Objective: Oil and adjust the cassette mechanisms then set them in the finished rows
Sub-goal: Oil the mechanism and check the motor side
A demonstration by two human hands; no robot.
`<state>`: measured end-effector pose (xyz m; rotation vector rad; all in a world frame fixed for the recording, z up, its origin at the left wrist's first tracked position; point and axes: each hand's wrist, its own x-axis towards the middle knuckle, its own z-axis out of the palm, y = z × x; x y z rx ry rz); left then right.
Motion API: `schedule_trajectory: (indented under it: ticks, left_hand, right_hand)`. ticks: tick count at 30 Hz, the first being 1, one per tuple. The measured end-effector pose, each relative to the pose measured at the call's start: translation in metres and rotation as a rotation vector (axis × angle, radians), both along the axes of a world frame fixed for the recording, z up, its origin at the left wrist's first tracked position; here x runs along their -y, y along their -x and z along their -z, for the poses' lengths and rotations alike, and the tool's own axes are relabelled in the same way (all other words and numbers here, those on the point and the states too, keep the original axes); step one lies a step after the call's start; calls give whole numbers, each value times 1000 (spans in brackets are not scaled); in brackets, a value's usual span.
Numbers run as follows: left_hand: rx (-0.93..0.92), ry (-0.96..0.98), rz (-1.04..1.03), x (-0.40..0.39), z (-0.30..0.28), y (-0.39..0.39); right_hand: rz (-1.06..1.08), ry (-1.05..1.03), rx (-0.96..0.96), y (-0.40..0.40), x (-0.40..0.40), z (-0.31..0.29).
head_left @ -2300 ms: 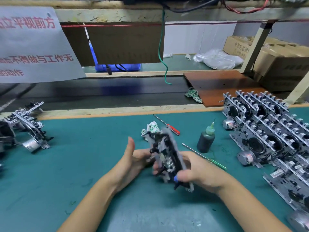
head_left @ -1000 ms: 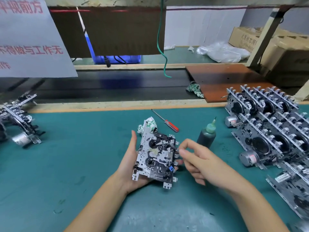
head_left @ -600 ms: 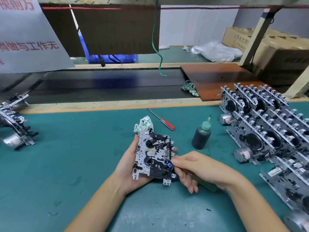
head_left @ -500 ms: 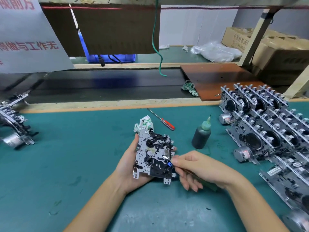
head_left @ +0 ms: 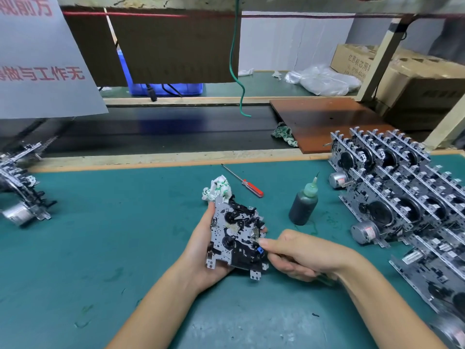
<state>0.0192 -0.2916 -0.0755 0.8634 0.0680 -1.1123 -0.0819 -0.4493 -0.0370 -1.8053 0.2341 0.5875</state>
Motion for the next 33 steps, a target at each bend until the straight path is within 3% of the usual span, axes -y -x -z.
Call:
schedule_trajectory:
  ticks: [11, 15, 24, 33]
  left_hand:
    - [28, -35, -12, -1, -7, 5]
    - [22, -12, -12, -2, -11, 9]
    - [-193, 221, -139, -9, -14, 11]
    - [-175, 226, -134, -11, -14, 10]
  right_hand:
    - [-95, -21, -62, -4, 6, -6]
    - [-4, -28, 9, 0, 4, 0]
    - [248, -404, 120, 1, 10, 2]
    - [257, -387, 114, 1, 9, 1]
